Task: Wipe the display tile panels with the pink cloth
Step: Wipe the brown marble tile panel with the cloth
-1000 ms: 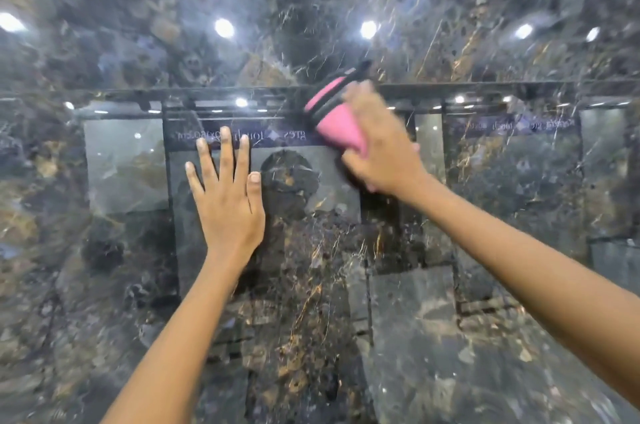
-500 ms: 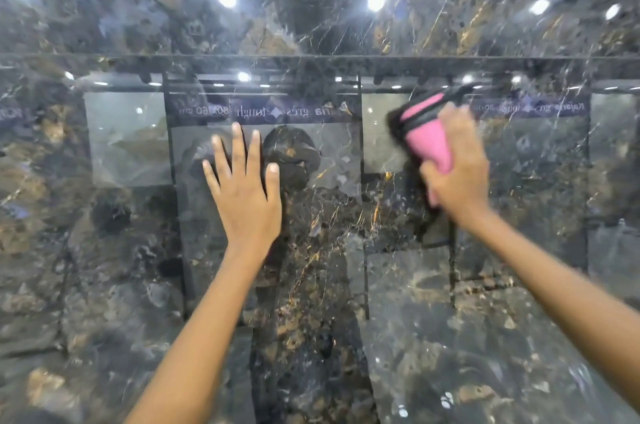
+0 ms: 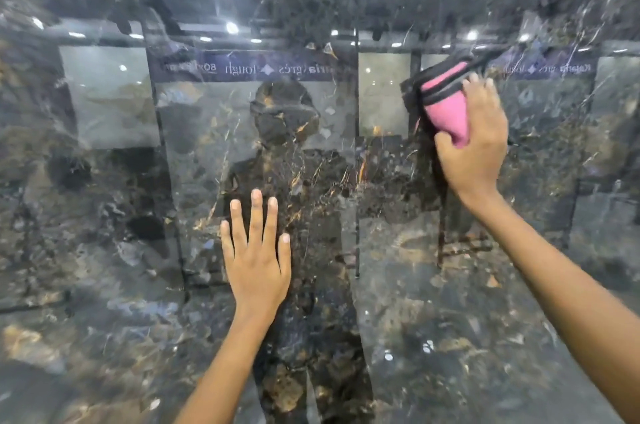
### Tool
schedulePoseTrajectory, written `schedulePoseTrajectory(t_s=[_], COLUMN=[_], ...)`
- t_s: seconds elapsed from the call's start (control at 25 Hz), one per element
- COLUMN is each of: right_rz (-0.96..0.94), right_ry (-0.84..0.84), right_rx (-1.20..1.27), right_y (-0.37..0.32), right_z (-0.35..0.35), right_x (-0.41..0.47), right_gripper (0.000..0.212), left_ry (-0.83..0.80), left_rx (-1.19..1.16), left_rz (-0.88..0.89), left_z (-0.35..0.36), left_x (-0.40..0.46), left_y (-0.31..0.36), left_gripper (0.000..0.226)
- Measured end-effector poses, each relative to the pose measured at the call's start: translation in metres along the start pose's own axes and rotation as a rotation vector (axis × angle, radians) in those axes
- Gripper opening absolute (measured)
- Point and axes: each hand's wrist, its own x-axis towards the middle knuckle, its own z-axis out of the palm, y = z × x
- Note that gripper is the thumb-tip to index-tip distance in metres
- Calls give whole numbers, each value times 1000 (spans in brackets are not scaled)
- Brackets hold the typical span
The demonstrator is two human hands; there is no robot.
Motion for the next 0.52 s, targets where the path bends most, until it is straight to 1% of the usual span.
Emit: schedulePoseTrajectory(t_s=[0.04,0.08,0.12,0.16,0.2,0.24,0.28,0.32,0.36,0.48,0.52], right_rz=[13,-50,-205,-425,-647,-821,-911,-891,-782,-256,-144], right_ry=[17,-40,-143,-293,-462,-607,-688,-707,-624,-284,-199], right_rx=[13,36,50,28,4,-18,4,49,87,86,77], right_y=[-5,-14,-21,-21,-20,-17,-10,-3,-2,-11,-18], right_z=[5,7,5,-2,-16,-31,-40,-42,-39,-14,-4], right_x=[-26,-70,-123,-181,-231,-265,-275,-266,-240,-115,-85], right_gripper=[67,61,52,44,41,44,50,56,60,64,65], left_ry=[7,9,6,1,-5,-10,-21,-42,-66,-122,-125], left_rx=[-5,-7,-9,-16,-28,-40,-51,-64,-76,-78,-84], left_rz=[3,5,-2,-16,-34,-45,-45,-42,-39,-91,-117], left_z=[2,2,3,4,5,6,9,12,15,24,26], left_x=[0,1,1,-2,-8,-19,-37,-59,-82,-124,-127], left_y=[0,0,0,1,2,4,6,9,10,16,17], left_gripper=[55,55,56,56,57,58,58,58,57,54,54])
